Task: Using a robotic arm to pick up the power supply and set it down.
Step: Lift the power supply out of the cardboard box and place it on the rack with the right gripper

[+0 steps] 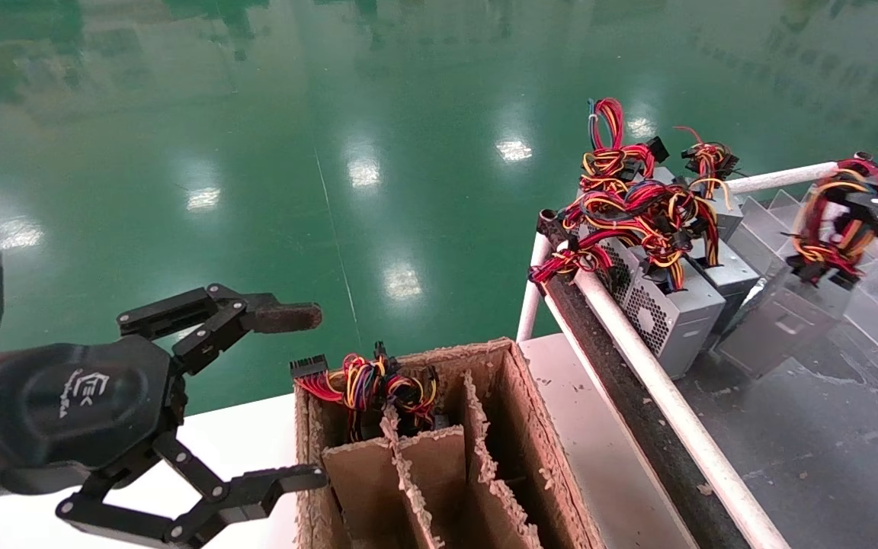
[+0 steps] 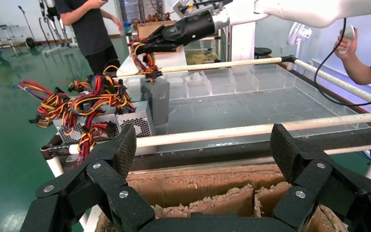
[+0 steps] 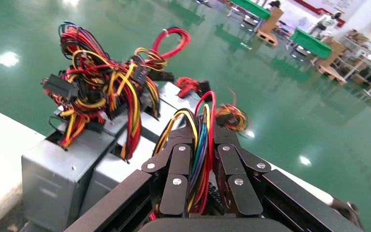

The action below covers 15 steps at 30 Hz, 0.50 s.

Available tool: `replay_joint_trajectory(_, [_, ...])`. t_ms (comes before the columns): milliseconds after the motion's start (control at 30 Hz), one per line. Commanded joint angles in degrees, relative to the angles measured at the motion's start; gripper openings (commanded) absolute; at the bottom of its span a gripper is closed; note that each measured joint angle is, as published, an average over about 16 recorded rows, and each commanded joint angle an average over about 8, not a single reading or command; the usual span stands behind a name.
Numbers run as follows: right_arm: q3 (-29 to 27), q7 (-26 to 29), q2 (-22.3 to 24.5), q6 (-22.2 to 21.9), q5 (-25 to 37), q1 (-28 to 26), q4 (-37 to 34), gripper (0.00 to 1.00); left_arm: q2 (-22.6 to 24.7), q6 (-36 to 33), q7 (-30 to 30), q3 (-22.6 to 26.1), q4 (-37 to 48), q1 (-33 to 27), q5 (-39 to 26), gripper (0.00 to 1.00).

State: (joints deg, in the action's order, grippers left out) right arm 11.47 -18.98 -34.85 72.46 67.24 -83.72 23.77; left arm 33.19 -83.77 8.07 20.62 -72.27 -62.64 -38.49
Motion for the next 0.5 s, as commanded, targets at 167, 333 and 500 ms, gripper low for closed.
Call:
replay_joint_trajectory(167, [2.1,-1.5,-3.5,-1.1,3.2,-4.6,-3.4,0.00,0.0,0.0,0.0,0.0,0.0,0.0,0.0,1.00])
replay_joint_trajectory(333, [3.4,-3.3,-6.1,-2.4,5.2,-7.8,-6.8,0.00,0.0,0.0,0.0,0.0,0.0,0.0,0.0,1.00])
replay_joint_trajectory(500, [4.2,-5.0,-8.0,-3.3,6.5,-10.4,-10.0,0.00,0.0,0.0,0.0,0.0,0.0,0.0,0.0,1.00])
